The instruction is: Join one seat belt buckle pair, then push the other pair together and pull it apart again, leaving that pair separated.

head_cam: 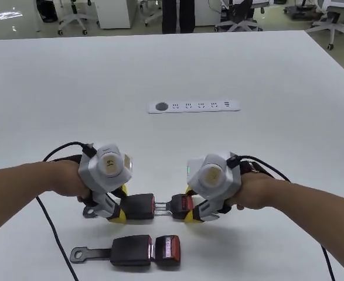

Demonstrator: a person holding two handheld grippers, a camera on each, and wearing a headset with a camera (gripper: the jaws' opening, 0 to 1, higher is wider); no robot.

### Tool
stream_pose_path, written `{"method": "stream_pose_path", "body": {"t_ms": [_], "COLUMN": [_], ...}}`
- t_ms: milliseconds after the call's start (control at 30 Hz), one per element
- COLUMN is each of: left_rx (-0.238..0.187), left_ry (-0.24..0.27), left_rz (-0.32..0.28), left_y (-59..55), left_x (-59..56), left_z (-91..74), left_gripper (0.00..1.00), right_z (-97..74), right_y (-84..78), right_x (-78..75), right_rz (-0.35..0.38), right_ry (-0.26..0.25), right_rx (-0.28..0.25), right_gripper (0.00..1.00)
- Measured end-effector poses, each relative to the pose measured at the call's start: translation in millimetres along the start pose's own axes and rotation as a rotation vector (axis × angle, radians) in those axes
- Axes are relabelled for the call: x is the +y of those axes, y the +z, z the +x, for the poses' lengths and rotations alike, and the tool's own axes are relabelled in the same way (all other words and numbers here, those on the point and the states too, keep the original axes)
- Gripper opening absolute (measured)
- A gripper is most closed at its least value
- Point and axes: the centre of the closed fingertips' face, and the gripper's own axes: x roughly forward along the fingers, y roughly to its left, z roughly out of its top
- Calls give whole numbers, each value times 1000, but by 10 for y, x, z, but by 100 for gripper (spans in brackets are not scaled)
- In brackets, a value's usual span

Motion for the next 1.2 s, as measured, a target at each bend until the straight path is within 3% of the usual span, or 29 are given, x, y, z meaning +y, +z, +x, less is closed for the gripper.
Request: {"method": "stream_pose_path", "body": {"t_ms": [667, 1200], "left_rx": [-9, -44], "left_ry": [0, 13], "left_rz": [6, -20], "left_y": [0, 5], "left_x": [-13, -17], "left_z": [-4, 4], "left_gripper": [32, 33], "right_z": [-155, -270], "right_y": [-264, -449], "right_x": [-32, -45], "right_rz": [-10, -12], "right_ry": [1, 8], "right_rx": [38, 47], "right_gripper": [31, 31]}}
